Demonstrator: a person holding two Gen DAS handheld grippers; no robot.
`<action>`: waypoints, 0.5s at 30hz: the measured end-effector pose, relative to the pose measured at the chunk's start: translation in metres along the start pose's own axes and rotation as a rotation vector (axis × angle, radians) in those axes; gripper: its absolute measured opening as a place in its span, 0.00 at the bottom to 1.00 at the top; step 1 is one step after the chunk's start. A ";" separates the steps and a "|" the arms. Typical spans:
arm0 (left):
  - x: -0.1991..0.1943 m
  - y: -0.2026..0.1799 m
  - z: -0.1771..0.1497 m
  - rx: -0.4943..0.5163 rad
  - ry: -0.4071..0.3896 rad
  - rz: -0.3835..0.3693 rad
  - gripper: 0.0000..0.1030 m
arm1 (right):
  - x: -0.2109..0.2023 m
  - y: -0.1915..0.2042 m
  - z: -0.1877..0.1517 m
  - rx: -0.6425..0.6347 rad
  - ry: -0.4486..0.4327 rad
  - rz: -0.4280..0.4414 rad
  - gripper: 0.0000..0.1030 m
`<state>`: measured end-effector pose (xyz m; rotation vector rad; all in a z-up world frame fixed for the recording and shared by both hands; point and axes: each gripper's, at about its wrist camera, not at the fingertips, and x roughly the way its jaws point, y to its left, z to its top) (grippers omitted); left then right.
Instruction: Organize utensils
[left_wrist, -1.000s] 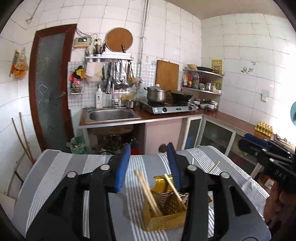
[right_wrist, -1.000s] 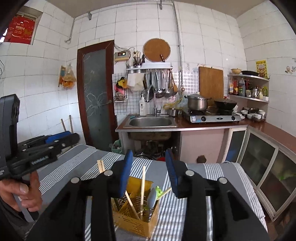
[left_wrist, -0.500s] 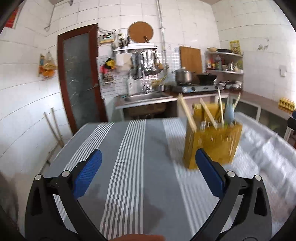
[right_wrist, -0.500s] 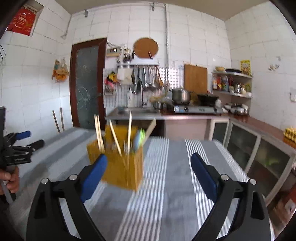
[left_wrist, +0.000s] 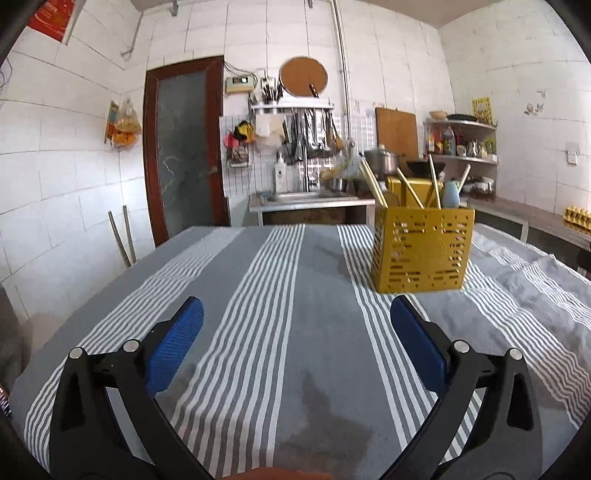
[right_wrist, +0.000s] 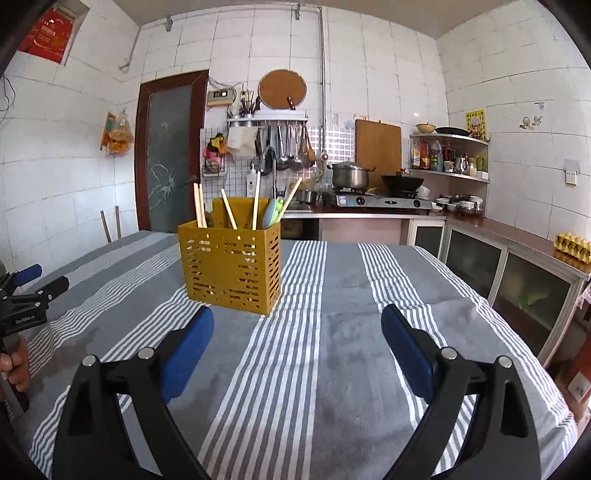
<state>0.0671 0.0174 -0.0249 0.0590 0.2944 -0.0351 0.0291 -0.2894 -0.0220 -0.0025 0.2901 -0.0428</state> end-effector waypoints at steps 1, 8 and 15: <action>0.001 0.000 0.000 -0.004 -0.011 -0.002 0.95 | 0.002 -0.002 -0.002 0.008 -0.005 0.002 0.87; -0.003 -0.006 -0.002 -0.007 -0.081 0.020 0.95 | 0.010 -0.008 -0.015 0.054 -0.036 -0.023 0.88; -0.017 -0.019 -0.005 0.047 -0.153 0.064 0.95 | -0.007 -0.002 -0.018 0.030 -0.121 -0.039 0.90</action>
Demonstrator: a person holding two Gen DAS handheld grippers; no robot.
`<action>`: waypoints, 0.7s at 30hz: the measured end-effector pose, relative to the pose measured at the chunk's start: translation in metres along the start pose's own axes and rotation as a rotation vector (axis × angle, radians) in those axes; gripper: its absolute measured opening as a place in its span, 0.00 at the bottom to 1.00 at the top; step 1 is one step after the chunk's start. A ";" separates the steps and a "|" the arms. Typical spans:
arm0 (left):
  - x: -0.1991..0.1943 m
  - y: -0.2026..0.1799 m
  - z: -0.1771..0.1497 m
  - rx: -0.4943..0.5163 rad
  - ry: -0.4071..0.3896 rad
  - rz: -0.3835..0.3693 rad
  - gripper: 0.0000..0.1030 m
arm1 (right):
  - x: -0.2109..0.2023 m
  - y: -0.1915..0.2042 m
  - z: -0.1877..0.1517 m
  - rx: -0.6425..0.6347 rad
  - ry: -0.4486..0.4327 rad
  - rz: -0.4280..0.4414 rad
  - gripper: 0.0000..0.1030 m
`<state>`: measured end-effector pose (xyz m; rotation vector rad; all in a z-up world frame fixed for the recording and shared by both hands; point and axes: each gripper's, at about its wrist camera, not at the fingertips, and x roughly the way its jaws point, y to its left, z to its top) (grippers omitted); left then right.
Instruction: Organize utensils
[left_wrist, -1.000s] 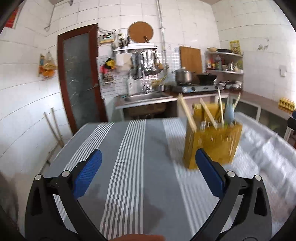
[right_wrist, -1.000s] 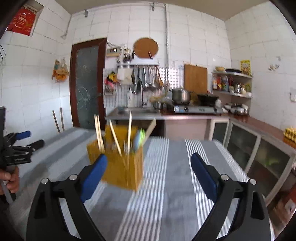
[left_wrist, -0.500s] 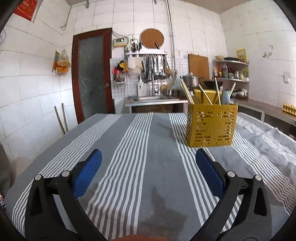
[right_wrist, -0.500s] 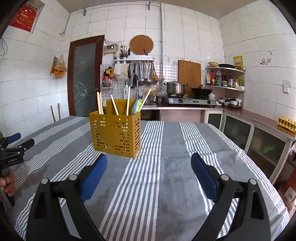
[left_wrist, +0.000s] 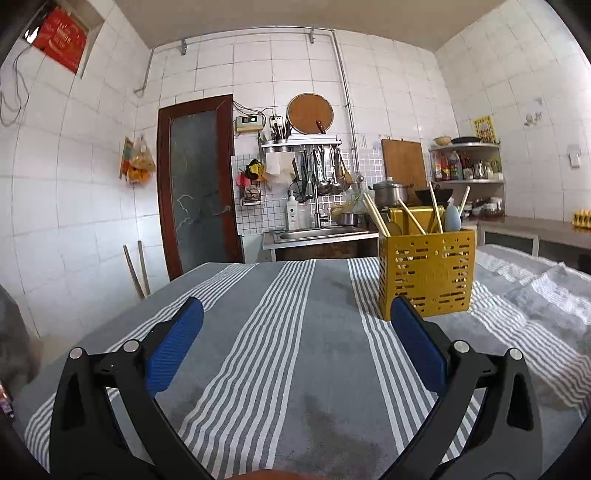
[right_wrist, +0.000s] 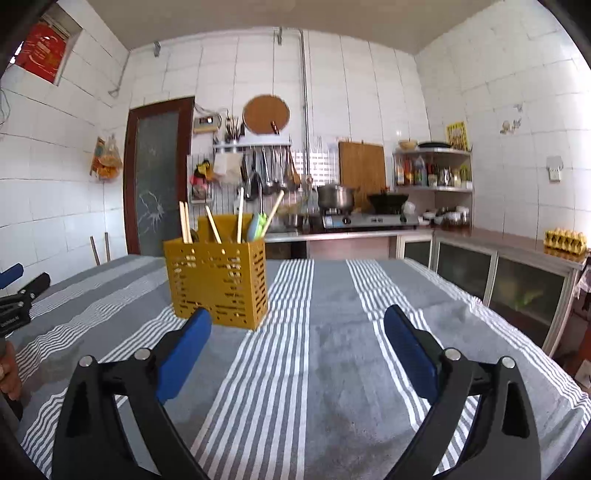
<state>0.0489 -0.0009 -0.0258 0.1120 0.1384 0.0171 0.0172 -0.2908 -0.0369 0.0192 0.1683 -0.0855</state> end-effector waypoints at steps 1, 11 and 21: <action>0.000 0.000 0.001 0.003 0.000 0.000 0.95 | 0.000 0.001 0.000 -0.004 0.000 -0.006 0.90; 0.007 0.010 -0.001 -0.059 0.038 -0.018 0.95 | 0.004 0.002 0.001 -0.009 0.020 -0.010 0.95; 0.010 0.016 -0.003 -0.059 0.040 -0.024 0.95 | 0.006 0.004 0.000 -0.003 0.032 -0.012 0.95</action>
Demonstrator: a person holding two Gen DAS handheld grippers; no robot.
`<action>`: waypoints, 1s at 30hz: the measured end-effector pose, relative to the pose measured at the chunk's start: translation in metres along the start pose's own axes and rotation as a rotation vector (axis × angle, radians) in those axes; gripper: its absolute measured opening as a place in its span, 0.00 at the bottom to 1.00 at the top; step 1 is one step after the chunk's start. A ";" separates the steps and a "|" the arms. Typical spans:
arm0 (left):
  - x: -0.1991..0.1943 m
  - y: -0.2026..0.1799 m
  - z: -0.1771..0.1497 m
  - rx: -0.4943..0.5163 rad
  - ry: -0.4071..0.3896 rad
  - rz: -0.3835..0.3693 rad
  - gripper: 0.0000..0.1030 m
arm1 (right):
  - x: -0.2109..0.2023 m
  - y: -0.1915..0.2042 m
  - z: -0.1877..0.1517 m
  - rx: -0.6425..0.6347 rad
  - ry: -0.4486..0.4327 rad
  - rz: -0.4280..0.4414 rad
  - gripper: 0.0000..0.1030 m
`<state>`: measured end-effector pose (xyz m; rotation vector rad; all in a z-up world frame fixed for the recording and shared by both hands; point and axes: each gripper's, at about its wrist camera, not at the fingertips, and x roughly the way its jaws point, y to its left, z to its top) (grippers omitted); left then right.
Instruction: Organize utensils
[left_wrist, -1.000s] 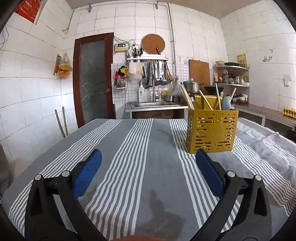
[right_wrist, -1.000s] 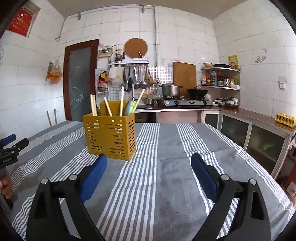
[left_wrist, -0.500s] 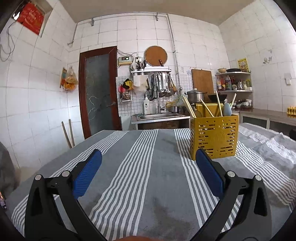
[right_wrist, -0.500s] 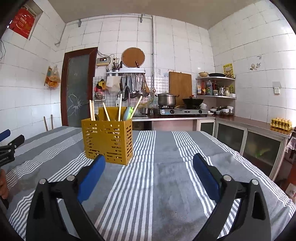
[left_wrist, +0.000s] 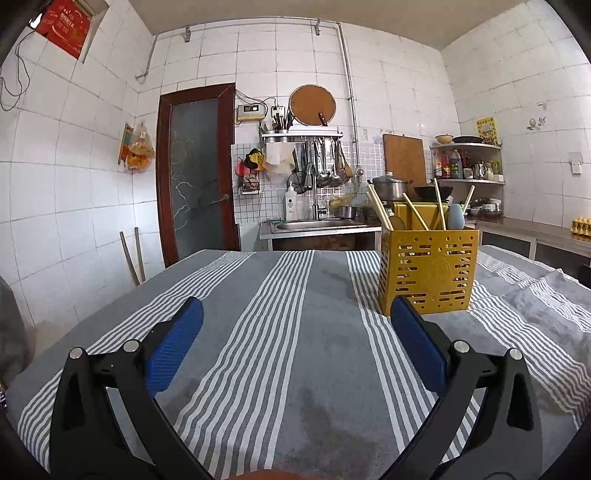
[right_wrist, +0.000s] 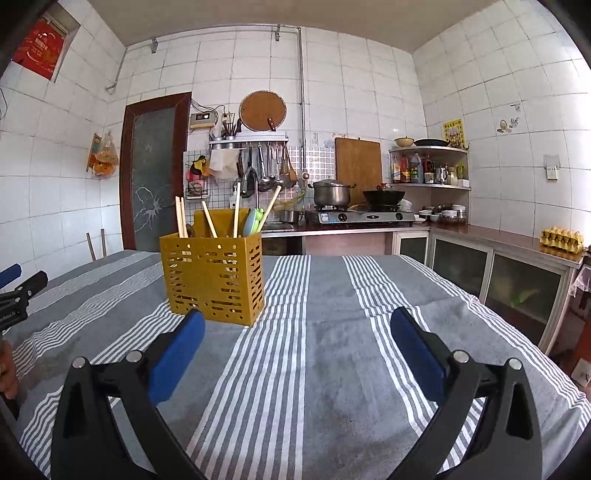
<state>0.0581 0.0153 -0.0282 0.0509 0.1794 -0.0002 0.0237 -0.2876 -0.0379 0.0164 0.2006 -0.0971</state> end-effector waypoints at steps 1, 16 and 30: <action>0.000 0.000 0.000 -0.004 0.002 -0.001 0.95 | 0.000 0.001 0.000 -0.002 0.000 -0.002 0.95; 0.001 0.002 -0.002 -0.010 0.014 -0.020 0.95 | -0.001 -0.003 -0.002 0.016 0.005 -0.003 0.95; 0.000 0.004 -0.003 -0.026 0.011 -0.020 0.95 | -0.002 -0.005 -0.003 0.018 0.000 -0.008 0.95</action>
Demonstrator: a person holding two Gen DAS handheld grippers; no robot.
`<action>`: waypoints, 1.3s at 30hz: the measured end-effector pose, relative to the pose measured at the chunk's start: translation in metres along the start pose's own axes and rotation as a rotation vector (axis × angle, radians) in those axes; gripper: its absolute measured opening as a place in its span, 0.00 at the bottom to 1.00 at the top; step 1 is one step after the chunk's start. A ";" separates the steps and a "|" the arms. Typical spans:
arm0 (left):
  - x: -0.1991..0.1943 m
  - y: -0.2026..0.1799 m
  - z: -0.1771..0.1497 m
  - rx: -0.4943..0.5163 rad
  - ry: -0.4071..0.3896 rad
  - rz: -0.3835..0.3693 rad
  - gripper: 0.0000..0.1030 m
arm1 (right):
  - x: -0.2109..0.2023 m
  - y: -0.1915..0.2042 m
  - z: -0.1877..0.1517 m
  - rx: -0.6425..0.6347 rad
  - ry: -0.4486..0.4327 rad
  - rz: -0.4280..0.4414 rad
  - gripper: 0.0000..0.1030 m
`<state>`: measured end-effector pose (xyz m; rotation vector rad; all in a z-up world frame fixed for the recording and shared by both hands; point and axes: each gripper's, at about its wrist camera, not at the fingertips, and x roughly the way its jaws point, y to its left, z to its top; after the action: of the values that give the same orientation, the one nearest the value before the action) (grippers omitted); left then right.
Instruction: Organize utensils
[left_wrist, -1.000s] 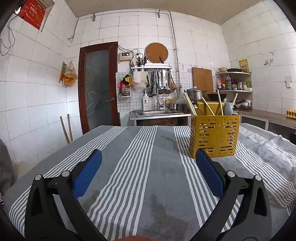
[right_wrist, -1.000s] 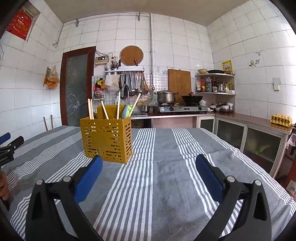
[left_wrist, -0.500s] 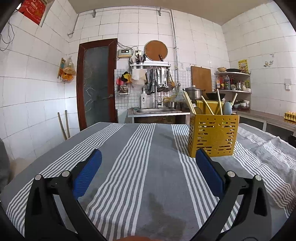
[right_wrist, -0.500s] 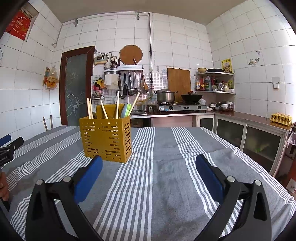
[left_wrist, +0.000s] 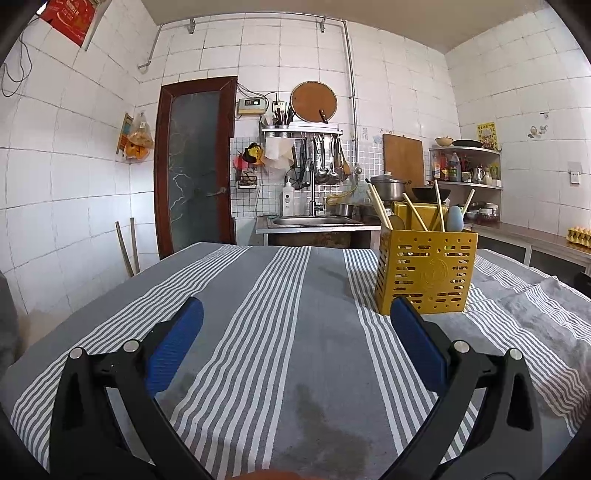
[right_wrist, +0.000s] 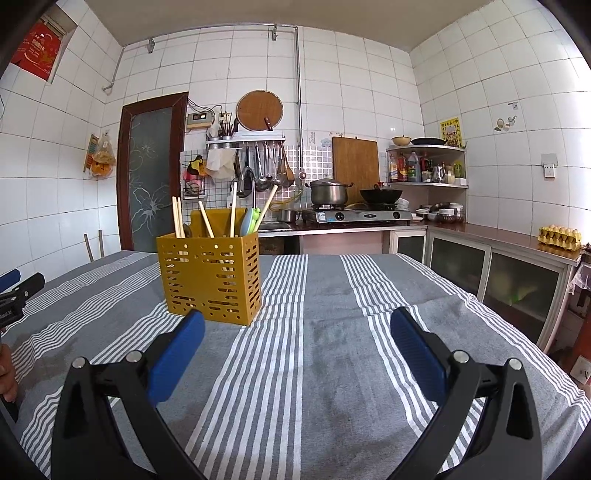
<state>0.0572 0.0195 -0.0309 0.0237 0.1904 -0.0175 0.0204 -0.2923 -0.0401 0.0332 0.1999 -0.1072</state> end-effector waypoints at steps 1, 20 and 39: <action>0.000 0.000 0.000 0.002 0.000 0.000 0.95 | 0.000 0.000 0.000 0.001 0.000 0.000 0.95; -0.001 0.001 0.000 -0.007 0.000 0.002 0.95 | -0.001 -0.001 0.001 0.003 -0.006 -0.009 0.95; -0.001 0.001 0.000 -0.005 -0.001 0.003 0.95 | -0.001 -0.001 0.001 0.005 -0.005 -0.009 0.95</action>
<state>0.0559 0.0204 -0.0303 0.0194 0.1899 -0.0141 0.0192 -0.2929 -0.0388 0.0369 0.1944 -0.1168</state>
